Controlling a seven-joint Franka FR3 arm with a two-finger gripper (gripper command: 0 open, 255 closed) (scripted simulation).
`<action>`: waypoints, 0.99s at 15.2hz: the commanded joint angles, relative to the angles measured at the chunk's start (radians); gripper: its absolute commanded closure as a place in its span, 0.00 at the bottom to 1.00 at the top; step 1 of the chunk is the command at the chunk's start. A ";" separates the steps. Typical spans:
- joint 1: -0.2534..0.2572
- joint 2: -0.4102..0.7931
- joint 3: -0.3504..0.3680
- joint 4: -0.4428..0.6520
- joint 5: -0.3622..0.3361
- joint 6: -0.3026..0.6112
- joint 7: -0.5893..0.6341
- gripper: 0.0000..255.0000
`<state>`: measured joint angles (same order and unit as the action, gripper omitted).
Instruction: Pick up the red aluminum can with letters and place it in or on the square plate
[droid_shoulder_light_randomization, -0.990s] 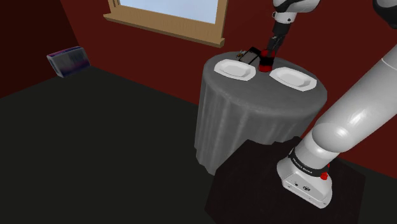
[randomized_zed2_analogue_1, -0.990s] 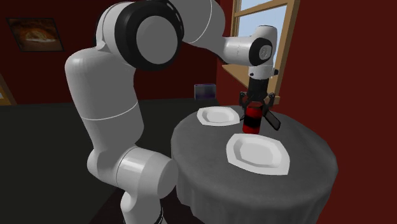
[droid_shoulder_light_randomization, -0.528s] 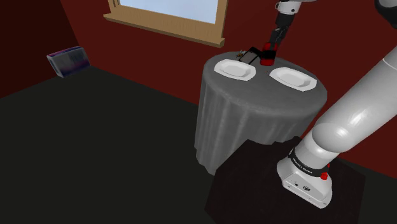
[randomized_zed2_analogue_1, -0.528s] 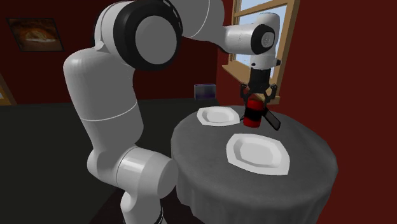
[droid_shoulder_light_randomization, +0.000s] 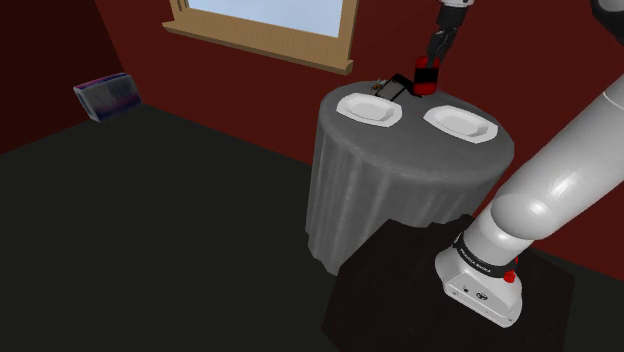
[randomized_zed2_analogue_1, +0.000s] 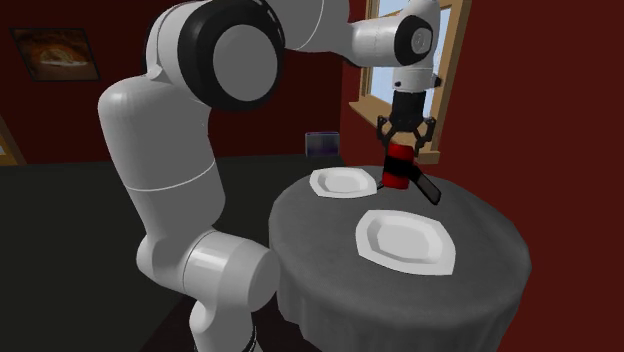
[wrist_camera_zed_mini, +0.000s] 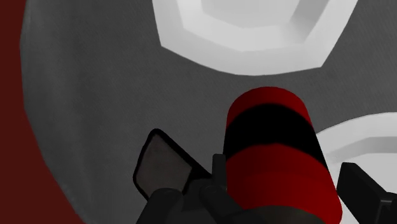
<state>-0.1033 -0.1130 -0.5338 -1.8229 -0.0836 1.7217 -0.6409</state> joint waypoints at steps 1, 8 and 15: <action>0.016 -0.009 0.023 0.012 -0.002 -0.022 0.038 1.00; 0.089 -0.023 0.122 0.036 0.005 -0.068 0.206 1.00; 0.147 0.004 0.195 0.083 0.025 -0.096 0.332 1.00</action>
<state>0.0384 -0.1068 -0.3456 -1.7305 -0.0592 1.6181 -0.3221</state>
